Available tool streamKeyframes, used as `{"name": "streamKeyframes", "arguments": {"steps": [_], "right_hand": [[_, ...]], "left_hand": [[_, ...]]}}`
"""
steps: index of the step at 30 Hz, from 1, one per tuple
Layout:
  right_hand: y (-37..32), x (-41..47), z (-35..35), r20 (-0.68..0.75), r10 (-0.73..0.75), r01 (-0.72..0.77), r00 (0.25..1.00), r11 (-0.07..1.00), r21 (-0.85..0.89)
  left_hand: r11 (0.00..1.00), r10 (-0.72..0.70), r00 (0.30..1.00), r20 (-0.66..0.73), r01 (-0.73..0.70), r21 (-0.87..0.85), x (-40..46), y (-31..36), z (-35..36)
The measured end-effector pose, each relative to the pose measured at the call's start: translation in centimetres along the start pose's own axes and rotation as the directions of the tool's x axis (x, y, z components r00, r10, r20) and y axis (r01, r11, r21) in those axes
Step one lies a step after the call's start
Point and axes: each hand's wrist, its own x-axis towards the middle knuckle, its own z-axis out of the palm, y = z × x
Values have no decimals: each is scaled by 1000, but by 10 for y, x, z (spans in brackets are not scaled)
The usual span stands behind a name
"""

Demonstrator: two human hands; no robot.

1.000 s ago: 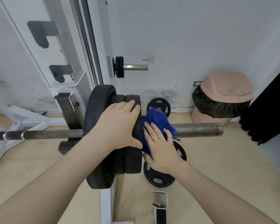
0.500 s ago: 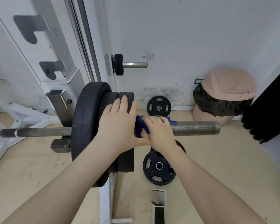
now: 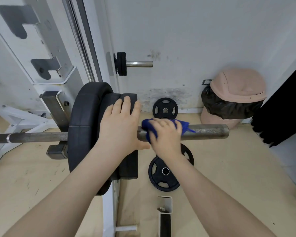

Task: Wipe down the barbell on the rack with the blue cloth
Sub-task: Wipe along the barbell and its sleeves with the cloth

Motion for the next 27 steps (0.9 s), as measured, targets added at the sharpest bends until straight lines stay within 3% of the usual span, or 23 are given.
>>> {"name": "streamKeyframes", "arguments": {"steps": [6,12,17,19,21,23,27], "right_hand": [[38,-4,-6,38,-260,262,965,965,-35],[122,-18,-30,-82,-71,63,994,993,-99],[101,-5,-32,-169,239,-245,956,969,-20],[84,-2,-24,-152,153,-164,977,984,-64],[75,-7,-17,-75,-33,26,997,996,-84],[83,-11,-18,-22,-132,132,991,991,-21],[123,-4,-37,28,10,-10,1000,1000,7]], "left_hand": [[998,-30,999,33,29,55,-1,8,-3],[999,21,1000,-6,-21,29,8,24,-11],[997,83,995,-62,-83,6,10,64,7],[996,78,997,-24,-79,-33,15,76,18],[994,92,994,63,-88,-61,24,86,28],[993,102,991,85,-97,-62,33,94,35],[983,148,973,177,-125,-132,49,110,39]]}}
